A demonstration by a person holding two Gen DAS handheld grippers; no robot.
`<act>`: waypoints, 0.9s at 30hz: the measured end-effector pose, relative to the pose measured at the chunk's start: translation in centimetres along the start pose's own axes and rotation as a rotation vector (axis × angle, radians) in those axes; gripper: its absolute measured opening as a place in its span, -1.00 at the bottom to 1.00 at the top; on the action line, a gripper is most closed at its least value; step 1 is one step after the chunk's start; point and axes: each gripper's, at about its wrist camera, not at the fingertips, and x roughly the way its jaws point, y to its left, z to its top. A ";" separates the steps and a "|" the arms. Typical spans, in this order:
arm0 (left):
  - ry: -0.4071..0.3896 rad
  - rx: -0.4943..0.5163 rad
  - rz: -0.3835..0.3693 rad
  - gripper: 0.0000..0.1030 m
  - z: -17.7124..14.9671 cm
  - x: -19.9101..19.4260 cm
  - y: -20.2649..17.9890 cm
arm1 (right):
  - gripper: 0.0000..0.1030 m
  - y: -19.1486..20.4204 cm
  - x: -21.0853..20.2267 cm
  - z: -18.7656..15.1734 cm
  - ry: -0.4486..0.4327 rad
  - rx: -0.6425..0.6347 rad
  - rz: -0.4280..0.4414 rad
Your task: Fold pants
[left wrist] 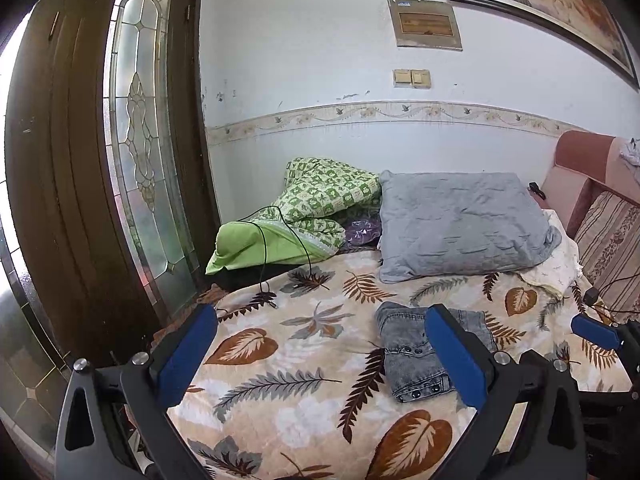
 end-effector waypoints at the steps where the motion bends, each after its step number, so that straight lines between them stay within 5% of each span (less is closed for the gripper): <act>1: 0.002 -0.001 0.001 1.00 0.0 0.1 0.0 | 0.53 0.0 0.1 0.0 0.002 0.000 0.000; 27: 0.047 0.011 -0.022 1.00 -0.4 2.9 -0.3 | 0.53 0.2 3.1 -0.4 0.043 -0.014 0.028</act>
